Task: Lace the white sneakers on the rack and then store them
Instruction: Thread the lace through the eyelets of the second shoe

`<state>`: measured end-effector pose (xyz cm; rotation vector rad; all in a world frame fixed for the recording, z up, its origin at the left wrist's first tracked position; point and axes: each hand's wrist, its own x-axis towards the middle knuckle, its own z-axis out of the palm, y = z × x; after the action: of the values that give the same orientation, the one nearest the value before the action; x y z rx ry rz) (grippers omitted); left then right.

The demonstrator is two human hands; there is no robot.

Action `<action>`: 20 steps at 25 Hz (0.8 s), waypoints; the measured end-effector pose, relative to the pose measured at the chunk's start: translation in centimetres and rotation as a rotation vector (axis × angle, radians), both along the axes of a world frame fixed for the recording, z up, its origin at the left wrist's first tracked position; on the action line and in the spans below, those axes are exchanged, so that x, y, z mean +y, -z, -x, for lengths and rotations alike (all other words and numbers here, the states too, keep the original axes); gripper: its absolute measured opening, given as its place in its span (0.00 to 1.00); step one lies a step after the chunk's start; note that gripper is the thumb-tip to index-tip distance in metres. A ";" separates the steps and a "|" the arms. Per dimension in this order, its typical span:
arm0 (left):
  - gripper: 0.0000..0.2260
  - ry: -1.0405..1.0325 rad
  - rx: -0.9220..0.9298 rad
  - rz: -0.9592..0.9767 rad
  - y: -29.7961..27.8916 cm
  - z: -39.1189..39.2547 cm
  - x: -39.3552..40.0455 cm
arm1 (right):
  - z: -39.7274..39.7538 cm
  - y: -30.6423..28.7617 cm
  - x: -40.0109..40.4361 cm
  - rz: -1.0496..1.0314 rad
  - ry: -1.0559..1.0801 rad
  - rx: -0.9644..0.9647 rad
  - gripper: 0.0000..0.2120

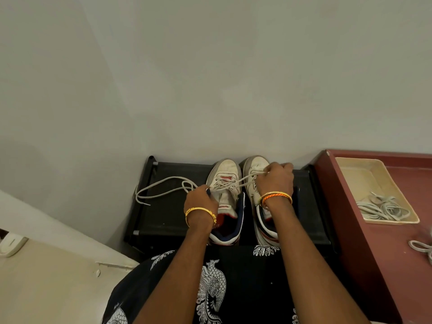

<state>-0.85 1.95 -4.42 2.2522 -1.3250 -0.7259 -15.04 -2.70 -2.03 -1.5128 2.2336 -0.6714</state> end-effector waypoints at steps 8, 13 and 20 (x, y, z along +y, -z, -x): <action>0.12 -0.047 0.070 0.063 0.0 -0.1 0.1 | -7.8 1.5 1.3 -0.196 -0.650 0.533 0.15; 0.12 -0.048 0.042 0.047 0.1 0.1 0.0 | -7.0 1.6 0.9 -0.145 -0.547 0.519 0.14; 0.12 -0.080 0.025 0.030 0.2 0.1 -0.1 | 0.1 -2.1 0.3 0.154 -0.029 0.035 0.06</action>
<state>-0.98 1.89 -4.59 2.2514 -1.2184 -0.6993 -15.15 -2.40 0.11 -1.6383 2.2255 -0.8306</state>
